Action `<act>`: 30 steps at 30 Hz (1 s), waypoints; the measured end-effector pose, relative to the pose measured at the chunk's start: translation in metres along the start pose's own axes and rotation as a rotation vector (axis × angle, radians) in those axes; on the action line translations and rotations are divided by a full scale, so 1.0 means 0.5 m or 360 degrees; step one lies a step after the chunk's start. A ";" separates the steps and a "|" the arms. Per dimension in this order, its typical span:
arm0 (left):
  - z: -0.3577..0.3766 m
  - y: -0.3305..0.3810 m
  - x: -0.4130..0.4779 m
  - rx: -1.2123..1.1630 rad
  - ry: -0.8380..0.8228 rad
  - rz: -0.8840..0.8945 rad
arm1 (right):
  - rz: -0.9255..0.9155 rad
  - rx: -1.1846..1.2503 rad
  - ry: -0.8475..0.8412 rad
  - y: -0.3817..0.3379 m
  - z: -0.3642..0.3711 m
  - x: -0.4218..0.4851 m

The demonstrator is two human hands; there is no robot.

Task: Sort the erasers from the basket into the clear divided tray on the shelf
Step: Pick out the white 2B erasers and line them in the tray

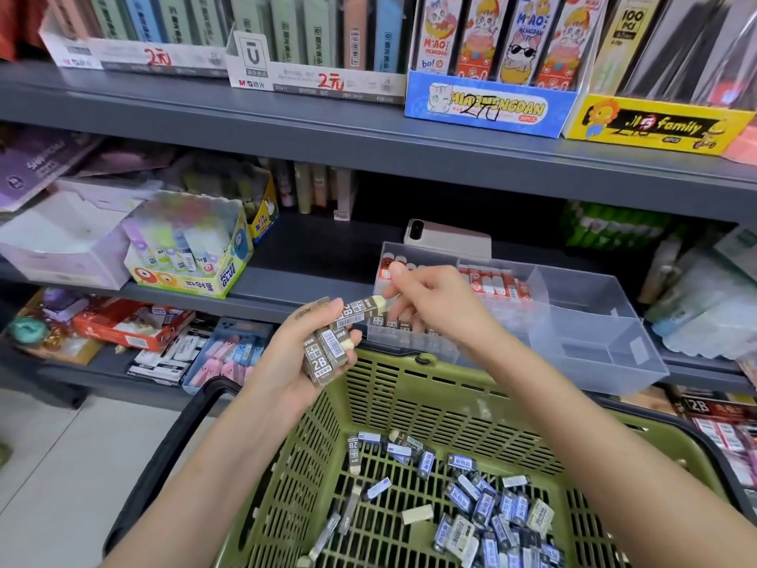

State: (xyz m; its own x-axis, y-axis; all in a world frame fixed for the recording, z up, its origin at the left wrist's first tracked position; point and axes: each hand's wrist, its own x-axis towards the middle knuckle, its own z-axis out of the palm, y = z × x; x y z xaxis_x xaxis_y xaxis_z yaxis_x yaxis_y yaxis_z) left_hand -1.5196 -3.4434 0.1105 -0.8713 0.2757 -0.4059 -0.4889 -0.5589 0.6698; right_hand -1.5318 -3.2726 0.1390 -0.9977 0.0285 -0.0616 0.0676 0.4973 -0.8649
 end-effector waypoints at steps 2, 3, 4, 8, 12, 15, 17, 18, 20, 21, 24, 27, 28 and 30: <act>0.004 -0.002 -0.001 0.0053 -0.0003 0.0035 | 0.0083 0.0340 -0.0227 -0.014 0.003 -0.022; 0.006 -0.003 -0.001 0.0078 -0.0007 0.0047 | 0.0103 0.0442 -0.0273 -0.015 0.002 -0.026; 0.008 -0.004 -0.001 0.0090 -0.0013 0.0052 | 0.0110 0.0545 -0.0264 -0.015 -0.002 -0.025; 0.009 -0.003 -0.003 -0.0014 -0.0003 0.0025 | 0.0103 0.0595 0.0182 0.003 -0.059 0.015; 0.005 0.004 -0.002 -0.0093 0.0035 0.0014 | 0.0106 -0.0238 0.0228 0.039 -0.057 0.030; 0.005 0.005 -0.001 -0.0095 0.0038 -0.0008 | 0.0099 -0.0530 0.0120 0.053 -0.024 0.026; 0.006 0.002 -0.001 -0.0085 0.0045 -0.0025 | 0.0125 -0.0553 0.0120 0.055 -0.013 0.031; 0.006 0.001 -0.002 -0.0081 0.0048 -0.0032 | 0.0149 -0.0577 0.0113 0.054 -0.009 0.034; 0.006 -0.001 -0.004 -0.0093 0.0047 -0.0051 | 0.0182 -0.0680 0.0103 0.053 -0.002 0.041; 0.007 -0.002 -0.005 -0.0104 0.0043 -0.0063 | 0.0179 -0.0731 0.0103 0.053 0.002 0.044; 0.011 -0.004 -0.007 -0.0128 0.0028 -0.0096 | 0.0142 -0.0847 0.0098 0.056 0.012 0.049; 0.013 -0.005 -0.010 -0.0121 -0.0012 -0.0118 | 0.0103 -0.0941 0.0068 0.052 0.017 0.046; 0.014 -0.005 -0.011 -0.0103 -0.0019 -0.0124 | 0.0067 -0.0990 0.0087 0.050 0.016 0.043; 0.013 -0.004 -0.013 -0.0056 -0.0032 -0.0138 | -0.0096 -0.1002 0.0186 0.041 0.010 0.028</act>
State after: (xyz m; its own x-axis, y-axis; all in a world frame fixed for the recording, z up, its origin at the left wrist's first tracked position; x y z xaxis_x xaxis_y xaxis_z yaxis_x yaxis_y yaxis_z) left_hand -1.5135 -3.4388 0.1160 -0.8265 0.3398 -0.4489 -0.5613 -0.5591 0.6103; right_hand -1.5442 -3.2665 0.1181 -0.9961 0.0612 0.0636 0.0303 0.9139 -0.4048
